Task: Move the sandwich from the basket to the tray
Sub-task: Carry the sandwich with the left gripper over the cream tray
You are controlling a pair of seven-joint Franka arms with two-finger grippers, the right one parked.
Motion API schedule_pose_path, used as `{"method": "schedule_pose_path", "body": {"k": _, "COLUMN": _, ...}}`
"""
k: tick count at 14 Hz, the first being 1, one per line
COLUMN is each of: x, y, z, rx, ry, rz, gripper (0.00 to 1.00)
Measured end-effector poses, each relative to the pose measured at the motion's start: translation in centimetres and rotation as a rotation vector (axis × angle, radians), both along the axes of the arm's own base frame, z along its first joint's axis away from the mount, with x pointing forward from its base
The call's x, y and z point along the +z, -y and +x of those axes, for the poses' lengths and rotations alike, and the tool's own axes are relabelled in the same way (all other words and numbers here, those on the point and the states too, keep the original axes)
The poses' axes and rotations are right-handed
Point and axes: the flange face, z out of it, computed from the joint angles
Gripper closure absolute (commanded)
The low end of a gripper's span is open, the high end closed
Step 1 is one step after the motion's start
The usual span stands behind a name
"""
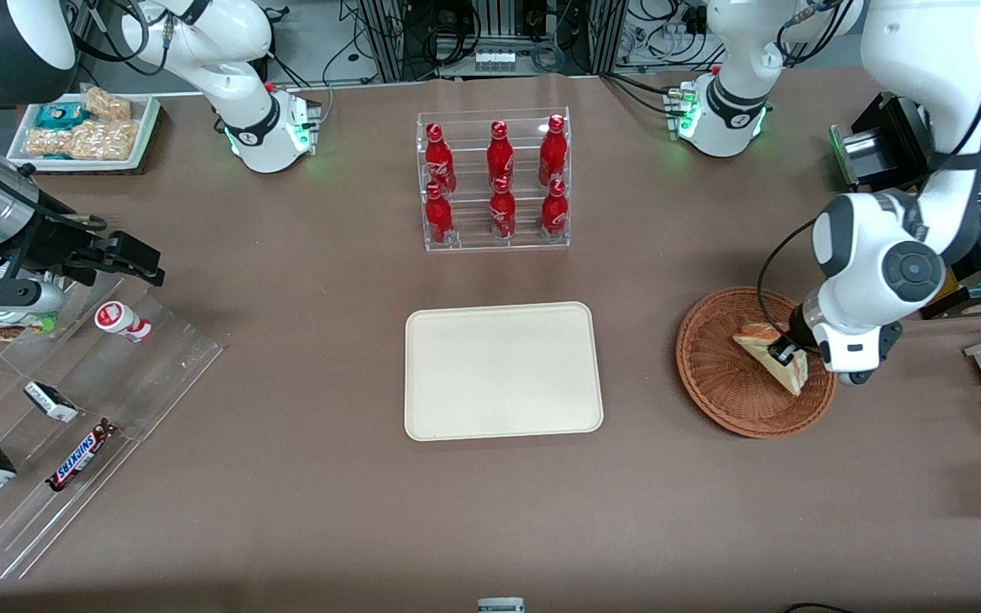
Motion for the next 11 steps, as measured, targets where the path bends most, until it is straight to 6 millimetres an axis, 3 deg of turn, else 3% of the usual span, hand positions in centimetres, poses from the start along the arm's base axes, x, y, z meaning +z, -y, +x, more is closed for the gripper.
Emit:
{"method": "schedule_pose_path", "body": {"k": 2, "x": 3.0, "y": 4.4, "z": 1.5, "rx": -0.076, "ry": 0.014, "rz": -0.004, "gripper": 0.95}}
{"method": "schedule_pose_path", "body": {"k": 4, "x": 3.4, "y": 10.3, "z": 2.0, "rx": -0.173, "ry": 0.033, "rz": -0.012, "gripper": 0.95}}
{"method": "schedule_pose_path", "body": {"k": 8, "x": 0.9, "y": 24.8, "z": 1.2, "rx": -0.426, "ry": 0.062, "rz": -0.049, "gripper": 0.97}}
{"method": "schedule_pose_path", "body": {"k": 11, "x": -1.8, "y": 34.9, "z": -0.6, "rx": -0.564, "ry": 0.12, "rz": -0.086, "gripper": 0.97}}
